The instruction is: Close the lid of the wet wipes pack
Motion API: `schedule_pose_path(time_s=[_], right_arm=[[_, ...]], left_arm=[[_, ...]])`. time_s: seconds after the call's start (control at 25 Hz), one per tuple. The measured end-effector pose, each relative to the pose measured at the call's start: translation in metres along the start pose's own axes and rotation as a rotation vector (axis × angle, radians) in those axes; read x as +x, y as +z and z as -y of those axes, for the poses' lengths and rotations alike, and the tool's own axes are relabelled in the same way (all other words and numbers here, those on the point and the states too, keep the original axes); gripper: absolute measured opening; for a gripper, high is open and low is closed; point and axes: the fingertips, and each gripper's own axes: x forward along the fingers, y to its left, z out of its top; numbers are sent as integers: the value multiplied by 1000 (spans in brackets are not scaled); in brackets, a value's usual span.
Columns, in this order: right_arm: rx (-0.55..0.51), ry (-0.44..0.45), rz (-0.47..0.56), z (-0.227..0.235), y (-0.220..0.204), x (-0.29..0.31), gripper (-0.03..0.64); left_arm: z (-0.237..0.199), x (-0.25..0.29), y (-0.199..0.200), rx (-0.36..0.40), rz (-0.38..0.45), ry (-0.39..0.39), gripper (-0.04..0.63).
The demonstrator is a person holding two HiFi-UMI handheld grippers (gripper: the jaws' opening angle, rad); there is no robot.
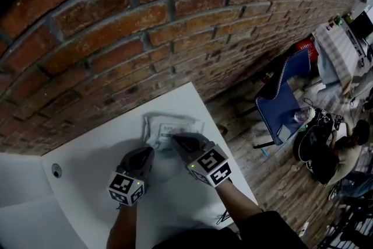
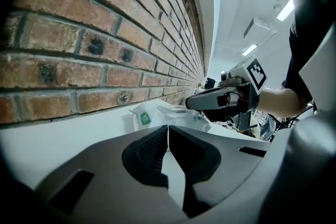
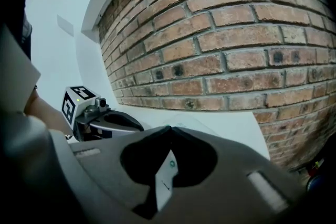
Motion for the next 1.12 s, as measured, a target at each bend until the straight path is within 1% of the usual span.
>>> schedule_pose_path(time_s=[0.4, 0.76, 1.12], right_arm=[[-32, -13, -50, -2, -14, 8, -2], [-70, -51, -112, 1, -23, 14, -2], [-105, -84, -141, 1, -27, 18, -2]], left_arm=[[0, -1, -2, -14, 4, 0, 5], [0, -3, -3, -19, 4, 4, 5], [1, -5, -5, -27, 4, 4, 5]])
